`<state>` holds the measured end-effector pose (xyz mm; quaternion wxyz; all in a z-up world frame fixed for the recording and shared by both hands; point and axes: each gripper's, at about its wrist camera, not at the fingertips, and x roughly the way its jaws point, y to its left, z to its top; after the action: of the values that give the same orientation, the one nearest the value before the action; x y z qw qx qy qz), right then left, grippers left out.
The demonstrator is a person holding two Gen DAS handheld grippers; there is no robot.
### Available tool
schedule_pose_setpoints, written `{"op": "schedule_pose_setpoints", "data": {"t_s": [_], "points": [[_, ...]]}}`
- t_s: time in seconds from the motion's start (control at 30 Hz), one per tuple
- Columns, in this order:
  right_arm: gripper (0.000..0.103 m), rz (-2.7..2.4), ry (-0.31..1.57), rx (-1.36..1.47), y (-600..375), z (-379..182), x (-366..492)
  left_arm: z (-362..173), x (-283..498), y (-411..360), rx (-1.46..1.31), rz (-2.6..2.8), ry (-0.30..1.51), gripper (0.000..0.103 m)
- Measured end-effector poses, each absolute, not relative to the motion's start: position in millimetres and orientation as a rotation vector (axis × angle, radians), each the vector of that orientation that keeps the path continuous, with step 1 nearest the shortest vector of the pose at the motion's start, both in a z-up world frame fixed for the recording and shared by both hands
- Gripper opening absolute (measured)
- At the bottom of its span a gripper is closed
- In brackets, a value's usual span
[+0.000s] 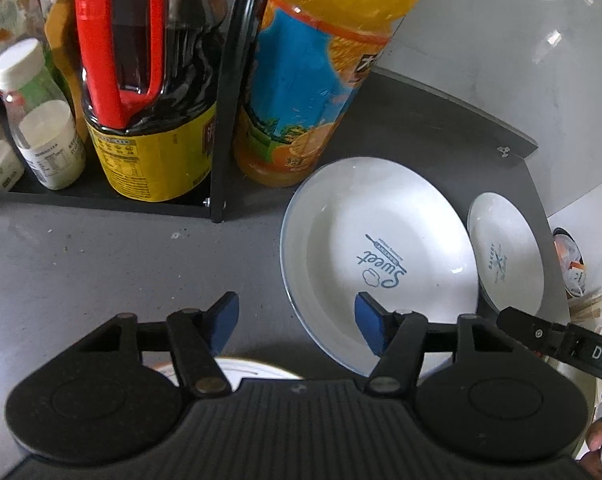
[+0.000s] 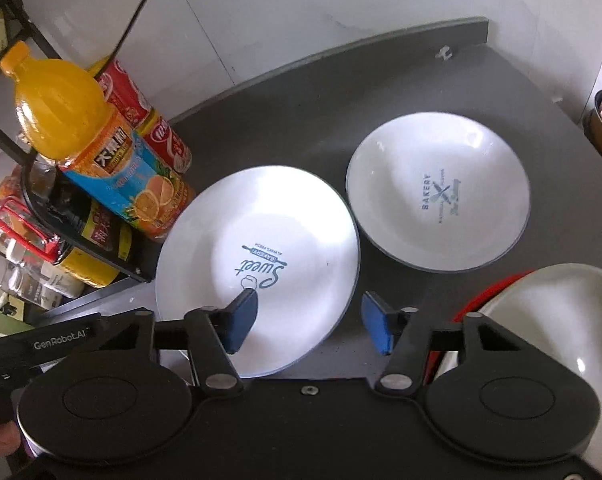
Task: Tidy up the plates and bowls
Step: 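Move both grippers toward the white 'Sweet' plate, then close both grippers on the rim of the 'Sweet' plate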
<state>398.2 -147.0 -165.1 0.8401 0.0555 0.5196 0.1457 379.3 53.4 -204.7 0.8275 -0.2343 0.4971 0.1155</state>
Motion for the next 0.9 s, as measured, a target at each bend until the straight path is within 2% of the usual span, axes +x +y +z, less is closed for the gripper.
{"op": "schedule_pose_setpoints", "data": {"t_s": [0.13, 0.2, 0.6, 0.8, 0.9], "points": [[0.040, 0.265, 1.130, 0.127, -143.8, -178.6, 407.0, -214.9, 385.1, 57.5, -0.508, 0.237, 1.044, 0.050], [0.036, 0.243, 1.148, 0.136, -143.4, -185.0, 411.8, -220.9, 388.4, 60.2, -0.519, 0.237, 1.044, 0.046], [0.030, 0.151, 1.209, 0.157, -141.9, -210.2, 441.8, -253.3, 403.9, 66.6, -0.554, 0.249, 1.050, 0.024], [0.028, 0.132, 1.222, 0.159, -140.8, -220.2, 451.2, -262.0, 407.0, 63.9, -0.573, 0.252, 1.051, 0.021], [0.023, 0.132, 1.239, 0.195, -142.0, -225.7, 457.4, -265.2, 409.6, 64.3, -0.587, 0.252, 1.055, 0.020]]}}
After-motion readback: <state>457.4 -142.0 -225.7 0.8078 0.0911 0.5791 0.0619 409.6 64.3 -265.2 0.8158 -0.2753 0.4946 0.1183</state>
